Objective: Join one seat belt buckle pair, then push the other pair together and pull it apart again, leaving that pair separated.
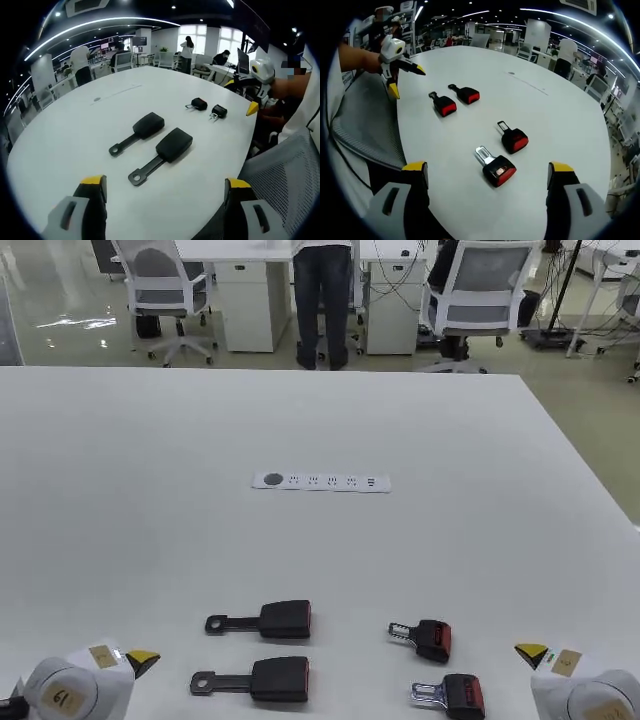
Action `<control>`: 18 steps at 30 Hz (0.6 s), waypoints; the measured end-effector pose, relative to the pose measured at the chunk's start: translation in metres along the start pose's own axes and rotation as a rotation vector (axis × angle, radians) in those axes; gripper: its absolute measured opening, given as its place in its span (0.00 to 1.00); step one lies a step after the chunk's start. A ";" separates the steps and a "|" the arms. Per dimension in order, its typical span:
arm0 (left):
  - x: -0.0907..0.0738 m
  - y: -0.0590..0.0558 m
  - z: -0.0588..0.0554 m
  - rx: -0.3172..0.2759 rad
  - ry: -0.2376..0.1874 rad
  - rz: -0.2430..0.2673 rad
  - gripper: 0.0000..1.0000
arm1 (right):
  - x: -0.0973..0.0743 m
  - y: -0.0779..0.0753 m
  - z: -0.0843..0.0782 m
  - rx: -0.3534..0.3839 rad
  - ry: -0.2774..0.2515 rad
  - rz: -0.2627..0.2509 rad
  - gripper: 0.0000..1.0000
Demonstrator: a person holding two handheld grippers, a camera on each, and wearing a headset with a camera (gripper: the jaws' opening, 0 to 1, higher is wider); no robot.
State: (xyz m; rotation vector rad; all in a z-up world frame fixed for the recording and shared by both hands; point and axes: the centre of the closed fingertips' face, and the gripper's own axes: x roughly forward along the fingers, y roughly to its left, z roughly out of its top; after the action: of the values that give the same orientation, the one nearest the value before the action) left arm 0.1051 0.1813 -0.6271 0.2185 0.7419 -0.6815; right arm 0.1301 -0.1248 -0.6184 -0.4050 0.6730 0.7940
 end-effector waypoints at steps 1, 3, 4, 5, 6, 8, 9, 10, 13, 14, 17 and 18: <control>0.000 0.001 0.000 -0.002 -0.001 0.001 0.99 | 0.001 0.000 0.000 0.000 0.002 0.000 0.99; 0.002 0.002 0.000 -0.009 -0.001 0.007 0.99 | 0.002 -0.001 0.001 0.000 -0.002 -0.003 0.99; 0.002 0.003 -0.001 -0.010 -0.002 0.009 0.99 | 0.003 -0.001 0.001 0.002 -0.004 -0.003 0.99; 0.003 0.004 -0.002 -0.011 -0.001 0.009 0.99 | 0.004 -0.001 0.001 0.004 -0.003 -0.003 0.99; 0.003 0.005 -0.004 -0.013 0.003 0.008 0.99 | 0.006 0.000 0.000 0.008 0.000 -0.004 0.99; 0.005 0.007 -0.007 -0.013 0.003 0.008 0.99 | 0.008 0.000 -0.003 0.014 0.007 -0.004 0.98; 0.006 0.007 -0.007 -0.016 0.003 0.008 0.99 | 0.007 0.000 -0.004 0.022 0.009 -0.008 0.98; 0.006 0.006 -0.007 -0.021 0.003 0.007 0.98 | 0.007 0.001 -0.003 0.037 0.005 -0.008 0.98; 0.007 0.004 -0.006 -0.038 -0.008 0.010 0.98 | 0.008 0.001 -0.002 0.057 -0.007 -0.010 0.99; 0.008 0.004 -0.006 -0.041 -0.011 0.009 0.98 | 0.008 0.002 -0.002 0.057 -0.007 -0.010 0.99; 0.010 -0.003 -0.004 -0.023 -0.009 -0.003 0.98 | 0.010 0.003 -0.003 0.043 -0.002 -0.006 0.99; 0.010 -0.003 -0.004 -0.019 -0.006 -0.003 0.98 | 0.009 0.003 -0.004 0.043 0.000 -0.006 0.99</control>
State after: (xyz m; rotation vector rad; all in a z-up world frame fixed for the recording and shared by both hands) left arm 0.1063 0.1756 -0.6368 0.1985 0.7428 -0.6775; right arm 0.1312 -0.1202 -0.6280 -0.3682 0.6872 0.7725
